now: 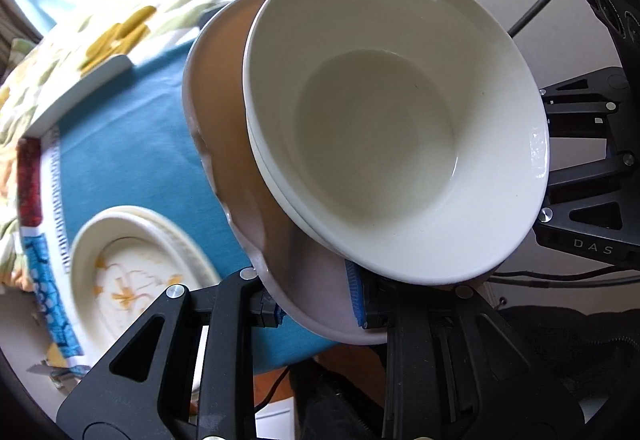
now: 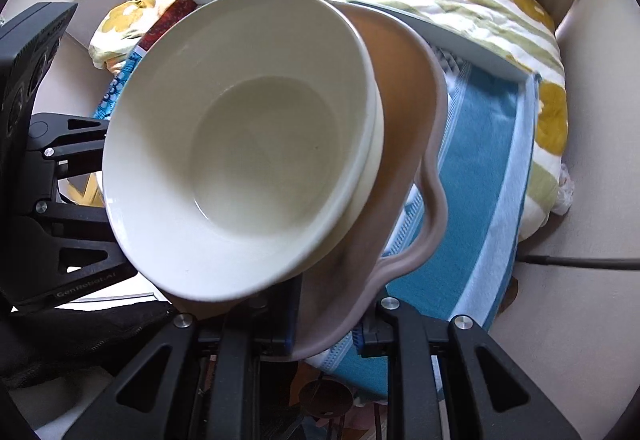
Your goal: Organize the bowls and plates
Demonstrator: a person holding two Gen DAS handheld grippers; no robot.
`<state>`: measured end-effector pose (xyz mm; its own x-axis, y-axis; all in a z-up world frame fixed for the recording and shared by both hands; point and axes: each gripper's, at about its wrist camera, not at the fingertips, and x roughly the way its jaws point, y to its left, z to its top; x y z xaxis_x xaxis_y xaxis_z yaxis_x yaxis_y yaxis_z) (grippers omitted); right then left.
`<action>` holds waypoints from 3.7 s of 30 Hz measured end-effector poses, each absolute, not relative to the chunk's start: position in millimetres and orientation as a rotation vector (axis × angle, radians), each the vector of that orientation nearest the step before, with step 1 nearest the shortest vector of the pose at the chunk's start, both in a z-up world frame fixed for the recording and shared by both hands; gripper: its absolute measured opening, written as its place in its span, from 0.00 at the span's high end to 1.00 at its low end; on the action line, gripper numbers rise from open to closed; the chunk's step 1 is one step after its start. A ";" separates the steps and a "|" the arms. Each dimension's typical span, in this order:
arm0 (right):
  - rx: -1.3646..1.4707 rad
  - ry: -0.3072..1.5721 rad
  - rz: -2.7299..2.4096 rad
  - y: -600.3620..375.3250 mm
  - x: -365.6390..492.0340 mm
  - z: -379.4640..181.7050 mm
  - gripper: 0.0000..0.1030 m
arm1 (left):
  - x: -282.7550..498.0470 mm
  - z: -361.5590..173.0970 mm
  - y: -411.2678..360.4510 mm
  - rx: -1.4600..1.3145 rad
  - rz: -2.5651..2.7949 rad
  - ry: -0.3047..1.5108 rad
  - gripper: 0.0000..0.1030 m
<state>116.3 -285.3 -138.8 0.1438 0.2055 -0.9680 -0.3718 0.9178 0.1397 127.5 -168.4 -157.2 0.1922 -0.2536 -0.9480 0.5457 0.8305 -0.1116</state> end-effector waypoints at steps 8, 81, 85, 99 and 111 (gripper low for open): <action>-0.140 1.370 0.445 -198.2 120.3 -132.7 0.82 | 127.0 -151.4 -72.3 0.301 -0.542 1.284 0.80; -0.056 1.410 0.276 -56.1 100.5 -162.2 0.58 | 133.7 -192.7 71.5 0.357 -0.460 1.327 0.28; -0.046 1.360 0.269 -62.0 85.3 -142.3 0.58 | 116.8 -169.3 75.3 0.312 -0.429 1.283 0.28; -0.007 0.776 0.106 -121.0 -34.2 34.4 0.31 | -3.7 15.1 76.1 0.046 -0.209 0.675 0.05; 0.041 0.563 -0.041 -152.8 -98.8 76.8 0.01 | -85.0 51.5 60.5 0.024 -0.149 0.454 0.00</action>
<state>-98.8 -152.8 76.8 0.8449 -0.0281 -0.5342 0.0504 0.9984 0.0272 -85.0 60.5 51.5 0.8881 -0.1379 -0.4385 0.1485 0.9889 -0.0101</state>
